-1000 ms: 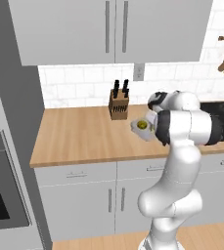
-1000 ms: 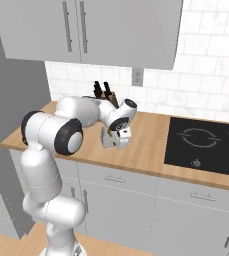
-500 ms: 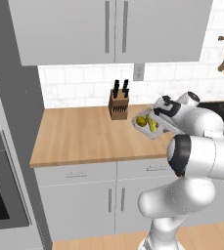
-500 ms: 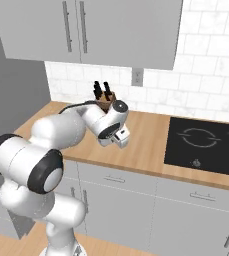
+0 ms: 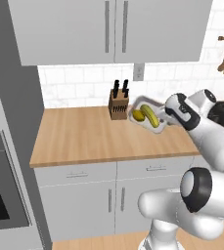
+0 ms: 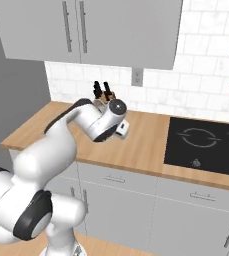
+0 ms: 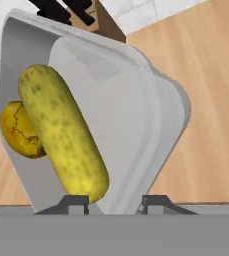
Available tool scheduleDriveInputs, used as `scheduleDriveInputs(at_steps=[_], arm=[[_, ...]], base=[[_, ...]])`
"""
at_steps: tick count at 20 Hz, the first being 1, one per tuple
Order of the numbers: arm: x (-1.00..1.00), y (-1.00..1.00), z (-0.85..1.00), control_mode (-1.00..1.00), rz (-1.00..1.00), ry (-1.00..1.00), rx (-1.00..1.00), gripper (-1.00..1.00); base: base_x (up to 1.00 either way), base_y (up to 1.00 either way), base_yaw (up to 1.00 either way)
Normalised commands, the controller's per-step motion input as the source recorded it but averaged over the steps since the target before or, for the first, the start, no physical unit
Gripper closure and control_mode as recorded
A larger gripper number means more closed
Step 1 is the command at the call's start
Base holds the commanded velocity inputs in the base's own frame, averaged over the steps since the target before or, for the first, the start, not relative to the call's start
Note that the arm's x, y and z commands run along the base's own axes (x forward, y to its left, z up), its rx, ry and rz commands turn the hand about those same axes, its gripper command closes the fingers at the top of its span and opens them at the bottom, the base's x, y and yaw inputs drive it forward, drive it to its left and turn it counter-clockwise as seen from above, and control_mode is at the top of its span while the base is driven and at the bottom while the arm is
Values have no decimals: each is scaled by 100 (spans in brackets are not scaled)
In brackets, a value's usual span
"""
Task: Take the meat container that has the shrimp and place it on the second highest rack of the freezer. Then take the vegetable container that has the lemon and cucumber and place it on the highest rack of the freezer.
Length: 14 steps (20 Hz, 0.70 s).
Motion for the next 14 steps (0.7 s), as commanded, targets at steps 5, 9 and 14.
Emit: scheduleDriveInputs(at_steps=[5, 9, 14], arm=[[0, -14, 100, -100, 48, 0, -10, 100], [-21, -20, 78, -100, 64, 0, -11, 100], [-52, -17, 45, -100, 63, 0, -11, 100]], base=[[0, 0, 0], [0, 0, 0], [0, 0, 0]])
